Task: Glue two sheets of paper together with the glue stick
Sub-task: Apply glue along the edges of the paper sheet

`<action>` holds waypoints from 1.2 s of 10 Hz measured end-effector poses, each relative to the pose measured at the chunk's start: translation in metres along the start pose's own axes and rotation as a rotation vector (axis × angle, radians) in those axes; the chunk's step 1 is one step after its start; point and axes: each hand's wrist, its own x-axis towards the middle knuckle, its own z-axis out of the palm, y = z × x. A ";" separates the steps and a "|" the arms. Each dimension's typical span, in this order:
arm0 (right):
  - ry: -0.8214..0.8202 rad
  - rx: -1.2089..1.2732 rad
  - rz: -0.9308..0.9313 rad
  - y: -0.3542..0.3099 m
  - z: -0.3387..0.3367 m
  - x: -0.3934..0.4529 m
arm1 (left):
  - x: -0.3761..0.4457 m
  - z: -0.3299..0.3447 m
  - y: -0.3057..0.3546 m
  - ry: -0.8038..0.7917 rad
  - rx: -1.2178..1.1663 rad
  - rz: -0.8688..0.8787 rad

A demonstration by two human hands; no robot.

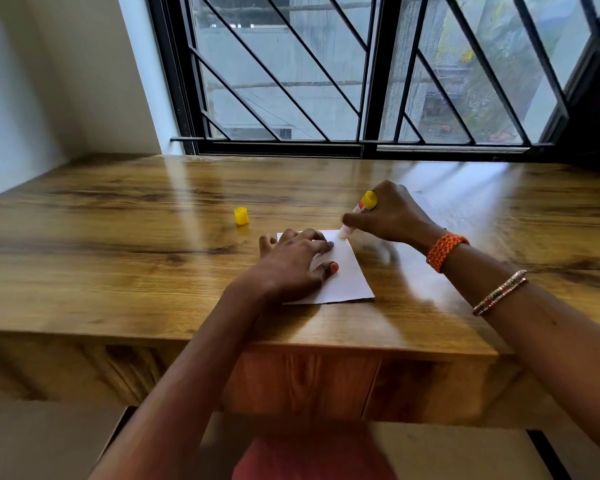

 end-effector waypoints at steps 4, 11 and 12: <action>-0.056 0.008 0.022 -0.012 -0.018 -0.035 | 0.000 0.000 0.001 0.018 -0.016 -0.015; -0.435 0.071 0.201 -0.033 -0.037 -0.043 | -0.002 0.000 0.003 0.032 -0.009 -0.044; -0.506 0.044 0.244 -0.035 -0.037 -0.038 | -0.001 0.000 0.004 0.034 -0.006 -0.063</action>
